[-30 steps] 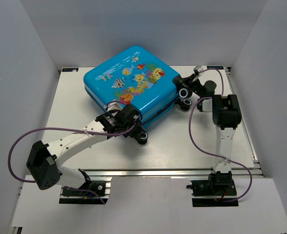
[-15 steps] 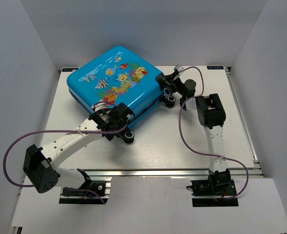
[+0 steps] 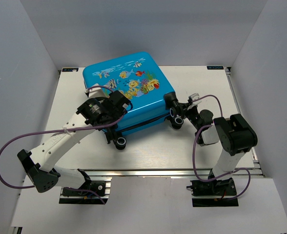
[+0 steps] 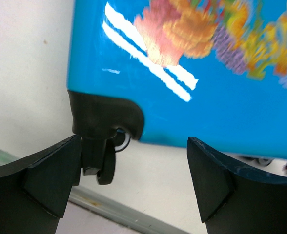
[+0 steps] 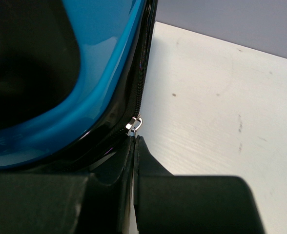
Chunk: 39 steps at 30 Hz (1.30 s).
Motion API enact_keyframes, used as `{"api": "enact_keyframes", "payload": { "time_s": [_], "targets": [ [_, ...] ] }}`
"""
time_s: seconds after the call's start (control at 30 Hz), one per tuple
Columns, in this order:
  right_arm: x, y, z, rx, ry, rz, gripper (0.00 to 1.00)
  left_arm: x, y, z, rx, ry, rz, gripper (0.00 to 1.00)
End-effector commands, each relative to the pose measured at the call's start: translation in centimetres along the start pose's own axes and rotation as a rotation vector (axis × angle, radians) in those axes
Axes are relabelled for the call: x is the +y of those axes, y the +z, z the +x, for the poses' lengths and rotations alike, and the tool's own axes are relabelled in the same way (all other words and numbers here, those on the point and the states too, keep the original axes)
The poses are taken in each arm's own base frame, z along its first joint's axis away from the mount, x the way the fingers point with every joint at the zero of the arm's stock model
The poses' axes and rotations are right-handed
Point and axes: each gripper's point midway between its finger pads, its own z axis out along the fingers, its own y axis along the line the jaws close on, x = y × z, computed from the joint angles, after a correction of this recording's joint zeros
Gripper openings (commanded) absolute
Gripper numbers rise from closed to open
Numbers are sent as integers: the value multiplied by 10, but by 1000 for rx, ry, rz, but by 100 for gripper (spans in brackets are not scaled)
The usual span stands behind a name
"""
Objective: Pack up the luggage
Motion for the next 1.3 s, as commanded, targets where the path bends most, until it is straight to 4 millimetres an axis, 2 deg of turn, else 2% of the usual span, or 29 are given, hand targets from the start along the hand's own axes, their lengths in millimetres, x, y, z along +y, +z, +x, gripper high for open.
{"api": "enact_keyframes", "payload": {
  "time_s": [0.0,0.07,0.13,0.2,0.23,0.3,0.33,0.4,0.47,0.5,0.53,0.6,0.63,0.67,0.73,0.77,0.8,0.9,1.0,1.03,1.07,1.13,1.17,1.23,1.27],
  "targets": [
    [-19,-32,-105,-405,-212,167,0,15,-11,-27,-84,41,-44,98],
    [-25,-45,-111,-418,-160,242,0,17,-7,-30,-84,29,-62,98],
    [-14,-65,-115,-430,-99,252,0,13,3,-30,-70,19,-89,98],
    [7,-74,-111,-416,-83,188,0,3,9,-28,-38,44,-84,98],
    [28,-72,-109,-403,-75,110,0,-5,17,-28,-30,54,-95,98],
    [42,-75,-99,-338,-12,64,0,-12,22,-25,0,87,-96,98],
    [66,-75,-97,-319,28,-15,0,-13,27,-25,7,93,-115,98],
    [75,-77,-93,-280,-3,-19,0,-6,29,-23,27,94,-144,98],
    [94,-81,-87,-246,10,-63,0,-2,33,-28,21,82,-137,98],
    [101,-86,-94,-258,14,-83,0,-1,38,-30,21,83,-134,98],
    [105,-88,-78,-195,18,-93,0,-2,42,-32,28,80,-126,98],
    [120,-95,-80,-190,24,-132,0,3,61,-36,34,70,-164,98],
    [124,-98,-72,-157,26,-144,0,0,69,-37,45,70,-157,98],
    [135,-102,-78,-172,29,-177,0,7,84,-37,57,66,-190,98],
    [137,-105,-71,-135,33,-167,0,2,105,-39,68,64,-173,98],
    [141,-107,-76,-150,2,-176,0,2,115,-39,75,61,-175,98],
    [143,-108,-76,-146,-6,-176,0,5,132,-38,95,66,-196,98],
    [147,-105,-77,-139,-28,-166,0,-10,165,-48,100,81,-157,98],
    [152,-95,-76,-127,-12,-148,0,-32,185,-63,79,112,-90,98],
    [158,-93,-78,-134,-23,-160,0,-43,199,-73,62,128,-62,98],
    [160,-89,-71,-115,-33,-161,0,-52,204,-75,59,144,-37,98],
    [167,-81,-81,-141,-28,-156,0,-64,226,-80,78,166,-19,98],
    [167,-76,-75,-120,-26,-141,0,-70,233,-77,91,183,-5,98],
    [170,-70,-82,-137,-21,-127,0,-84,245,-72,118,225,43,98],
    [178,-70,-81,-132,-15,-143,0,-94,257,-68,131,235,67,98]
  ]
}}
